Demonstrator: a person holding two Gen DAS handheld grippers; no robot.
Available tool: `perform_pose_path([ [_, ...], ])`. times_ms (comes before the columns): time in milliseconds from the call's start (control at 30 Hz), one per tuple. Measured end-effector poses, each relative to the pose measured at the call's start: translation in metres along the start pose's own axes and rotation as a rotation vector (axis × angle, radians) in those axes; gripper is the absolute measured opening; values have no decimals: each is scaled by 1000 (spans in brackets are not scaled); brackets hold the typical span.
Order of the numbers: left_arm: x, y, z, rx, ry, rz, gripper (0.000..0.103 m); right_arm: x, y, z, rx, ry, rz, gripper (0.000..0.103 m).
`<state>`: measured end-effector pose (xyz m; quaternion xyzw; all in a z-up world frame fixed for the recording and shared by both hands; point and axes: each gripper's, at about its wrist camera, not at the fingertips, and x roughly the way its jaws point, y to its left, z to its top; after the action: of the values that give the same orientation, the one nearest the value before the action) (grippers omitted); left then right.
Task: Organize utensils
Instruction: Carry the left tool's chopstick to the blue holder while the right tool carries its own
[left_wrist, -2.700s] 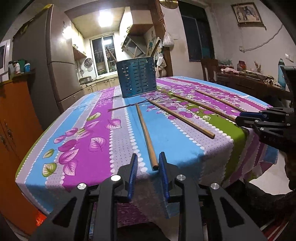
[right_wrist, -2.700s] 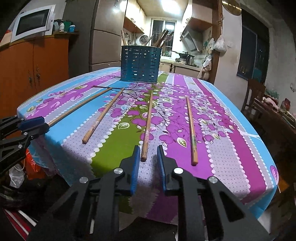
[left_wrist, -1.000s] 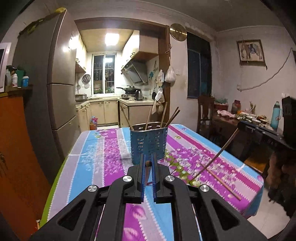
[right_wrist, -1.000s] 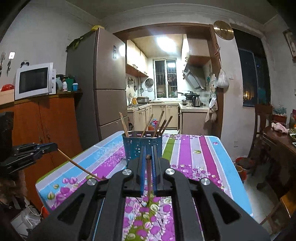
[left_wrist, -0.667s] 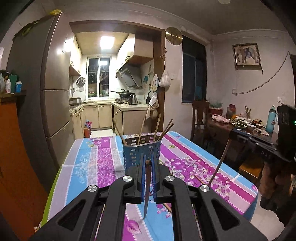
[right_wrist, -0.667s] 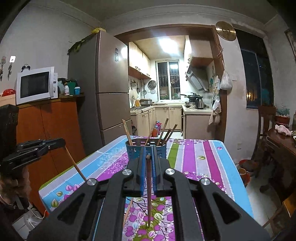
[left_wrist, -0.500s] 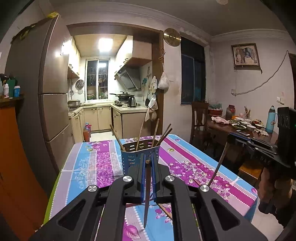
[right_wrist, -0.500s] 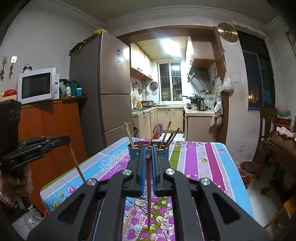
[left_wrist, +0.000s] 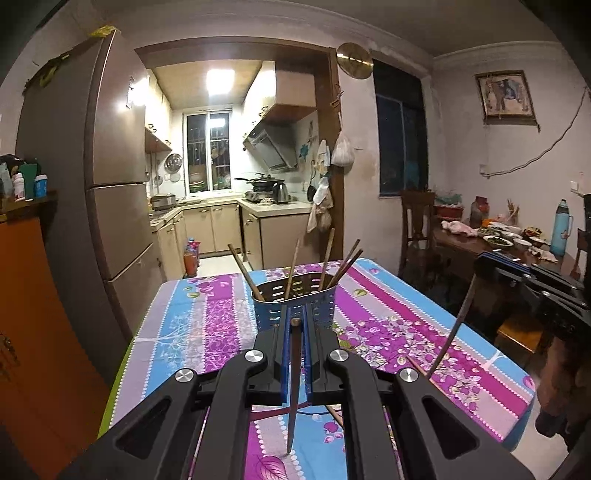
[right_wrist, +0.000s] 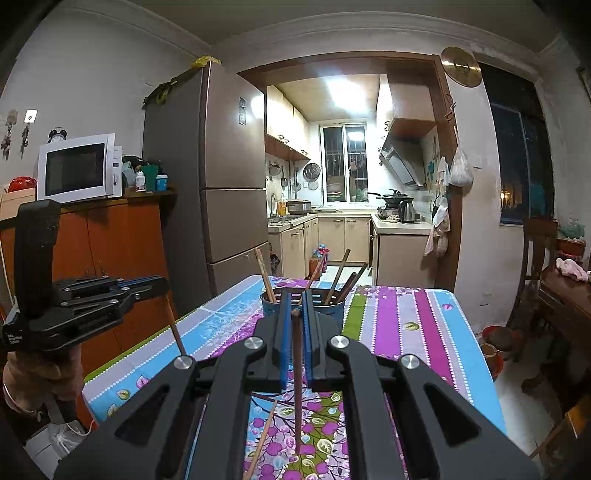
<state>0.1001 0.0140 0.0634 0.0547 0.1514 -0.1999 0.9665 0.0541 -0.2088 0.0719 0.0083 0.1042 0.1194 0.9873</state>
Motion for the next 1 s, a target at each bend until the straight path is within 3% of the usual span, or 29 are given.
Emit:
perform_pose_path([
  [400, 11, -7, 0, 46, 12, 72, 8, 0, 5, 6, -23, -6, 14, 5],
  [1000, 14, -16, 8, 78, -4, 85, 7, 16, 15, 30, -44, -41, 41, 5],
])
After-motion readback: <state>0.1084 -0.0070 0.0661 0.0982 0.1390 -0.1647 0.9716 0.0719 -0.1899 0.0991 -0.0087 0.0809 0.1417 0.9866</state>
